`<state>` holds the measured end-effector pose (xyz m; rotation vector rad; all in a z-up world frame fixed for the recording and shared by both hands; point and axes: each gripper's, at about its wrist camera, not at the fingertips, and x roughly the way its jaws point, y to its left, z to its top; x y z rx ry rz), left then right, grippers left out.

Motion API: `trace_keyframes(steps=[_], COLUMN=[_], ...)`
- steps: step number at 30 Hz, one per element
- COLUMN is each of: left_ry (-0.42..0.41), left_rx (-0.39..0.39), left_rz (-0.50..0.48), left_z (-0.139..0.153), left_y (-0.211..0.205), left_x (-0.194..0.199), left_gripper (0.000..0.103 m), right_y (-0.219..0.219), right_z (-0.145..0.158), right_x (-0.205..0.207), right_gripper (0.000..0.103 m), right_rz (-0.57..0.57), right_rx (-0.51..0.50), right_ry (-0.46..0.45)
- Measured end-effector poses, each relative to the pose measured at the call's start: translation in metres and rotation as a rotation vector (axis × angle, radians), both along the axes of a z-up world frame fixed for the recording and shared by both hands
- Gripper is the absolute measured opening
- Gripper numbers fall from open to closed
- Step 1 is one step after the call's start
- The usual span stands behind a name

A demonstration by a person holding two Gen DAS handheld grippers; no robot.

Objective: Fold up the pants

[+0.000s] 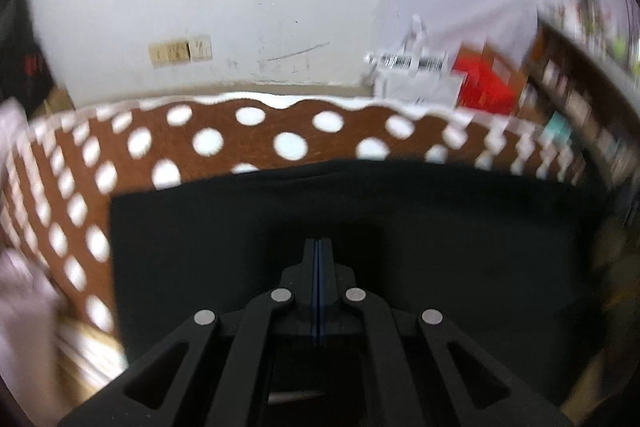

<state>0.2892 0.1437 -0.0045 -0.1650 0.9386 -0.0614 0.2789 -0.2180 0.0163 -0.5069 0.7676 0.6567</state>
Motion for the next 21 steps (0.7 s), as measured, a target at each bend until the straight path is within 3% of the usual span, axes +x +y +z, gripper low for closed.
trace_keyframes(steps=[5,8,9,13,21], left_ry=[0.002,0.030,0.041,0.127,0.118], left_rx=[-0.239,-0.355,-0.375,-0.425,-0.526], left_rz=[0.066,0.131,0.150,0.220,0.301], left_z=[-0.001,-0.018,-0.024,-0.055,-0.070], left_y=[-0.002,-0.001,0.000,-0.001,0.004], left_x=[-0.035,-0.054,-0.059,-0.065,-0.083], left_gripper=[0.007,0.043,0.049,0.049,0.050], right_y=[-0.009,-0.017,-0.021,-0.031,-0.033], right_z=[-0.014,-0.039,-0.051,-0.079,-0.082], right_x=[-0.061,-0.087,-0.092,-0.097,-0.087], right_gripper=[0.004,0.004,0.004,0.004,0.004], right_rz=[-0.029,-0.068,-0.086,-0.144,-0.162], right_rx=[0.052,0.065,0.063,0.061,0.077], right_ry=[0.045,0.124,0.157,0.225,0.240])
